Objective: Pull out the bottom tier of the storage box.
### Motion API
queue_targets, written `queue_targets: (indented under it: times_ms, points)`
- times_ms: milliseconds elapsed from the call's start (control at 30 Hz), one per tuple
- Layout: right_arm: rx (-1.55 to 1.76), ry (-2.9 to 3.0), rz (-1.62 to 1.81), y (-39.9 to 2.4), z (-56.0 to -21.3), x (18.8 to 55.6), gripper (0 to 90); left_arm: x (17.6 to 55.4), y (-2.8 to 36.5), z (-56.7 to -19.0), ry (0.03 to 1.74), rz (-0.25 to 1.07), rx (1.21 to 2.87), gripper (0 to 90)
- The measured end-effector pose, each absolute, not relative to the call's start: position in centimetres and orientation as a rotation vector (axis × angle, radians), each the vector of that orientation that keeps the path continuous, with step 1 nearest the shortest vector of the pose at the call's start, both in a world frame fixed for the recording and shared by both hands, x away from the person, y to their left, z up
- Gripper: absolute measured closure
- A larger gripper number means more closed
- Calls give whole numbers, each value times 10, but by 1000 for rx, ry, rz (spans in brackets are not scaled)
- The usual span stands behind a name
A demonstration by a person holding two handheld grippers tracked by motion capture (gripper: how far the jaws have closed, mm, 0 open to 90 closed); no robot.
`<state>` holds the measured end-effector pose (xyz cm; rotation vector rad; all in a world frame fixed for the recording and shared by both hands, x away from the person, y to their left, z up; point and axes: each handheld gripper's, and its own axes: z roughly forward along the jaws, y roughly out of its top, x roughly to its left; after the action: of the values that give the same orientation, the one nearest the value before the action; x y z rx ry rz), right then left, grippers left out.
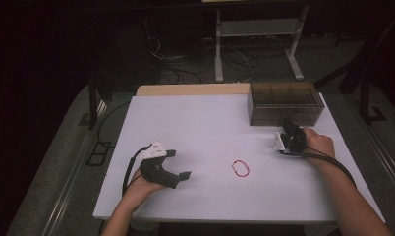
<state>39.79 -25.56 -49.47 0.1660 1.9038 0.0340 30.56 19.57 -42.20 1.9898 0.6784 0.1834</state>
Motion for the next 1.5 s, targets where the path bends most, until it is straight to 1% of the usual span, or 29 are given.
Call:
queue_targets:
  times_ms: [533,1500]
  points:
    - [149,1905,21,-254,-493,393,789,305,196,-422,676,184,1989,0]
    - [105,1929,22,-255,-489,370,788,305,196,-420,667,188,1986,0]
